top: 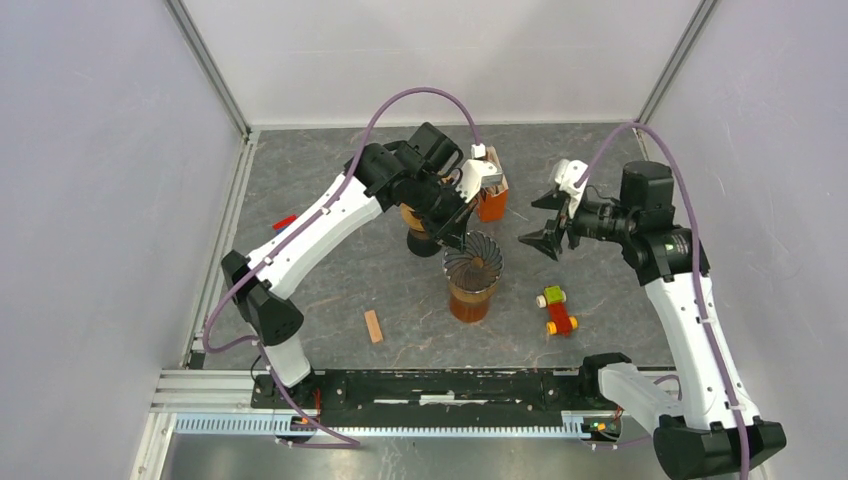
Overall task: Place the coffee filter in the dripper
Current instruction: Place the coffee dripper in the dripper holder.
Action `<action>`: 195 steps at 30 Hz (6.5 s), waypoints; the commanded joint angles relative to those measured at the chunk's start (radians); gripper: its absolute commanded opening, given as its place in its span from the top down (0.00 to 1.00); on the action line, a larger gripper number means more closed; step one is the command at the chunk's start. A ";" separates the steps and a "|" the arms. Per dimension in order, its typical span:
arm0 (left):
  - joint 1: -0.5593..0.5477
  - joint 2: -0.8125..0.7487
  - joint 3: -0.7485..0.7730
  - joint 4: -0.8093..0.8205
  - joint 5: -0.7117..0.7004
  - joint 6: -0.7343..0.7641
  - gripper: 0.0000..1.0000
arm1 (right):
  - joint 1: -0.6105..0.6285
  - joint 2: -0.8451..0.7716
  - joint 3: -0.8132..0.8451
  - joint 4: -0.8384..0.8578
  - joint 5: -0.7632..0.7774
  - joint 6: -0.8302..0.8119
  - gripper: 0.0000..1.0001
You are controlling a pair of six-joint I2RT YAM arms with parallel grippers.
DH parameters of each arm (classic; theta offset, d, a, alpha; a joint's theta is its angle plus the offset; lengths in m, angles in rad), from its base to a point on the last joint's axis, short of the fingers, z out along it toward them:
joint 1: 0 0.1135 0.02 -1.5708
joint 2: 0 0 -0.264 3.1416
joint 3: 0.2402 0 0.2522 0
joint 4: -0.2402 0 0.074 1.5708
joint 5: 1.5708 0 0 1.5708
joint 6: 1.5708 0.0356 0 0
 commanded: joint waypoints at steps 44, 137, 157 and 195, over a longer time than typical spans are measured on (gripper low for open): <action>-0.005 0.023 -0.134 0.098 -0.006 -0.164 0.98 | 0.238 0.158 -0.080 -0.007 -0.034 -0.060 0.31; 0.000 -0.009 -0.252 0.184 -0.160 -0.136 0.95 | 0.242 0.297 -0.031 -0.032 0.090 -0.042 0.64; 0.000 -0.030 -0.365 0.238 -0.152 -0.124 0.98 | 0.284 0.228 -0.179 0.070 0.147 -0.060 0.68; -0.036 -0.157 -0.556 0.402 -0.205 -0.012 0.98 | 0.375 0.119 -0.259 0.153 0.254 -0.102 0.69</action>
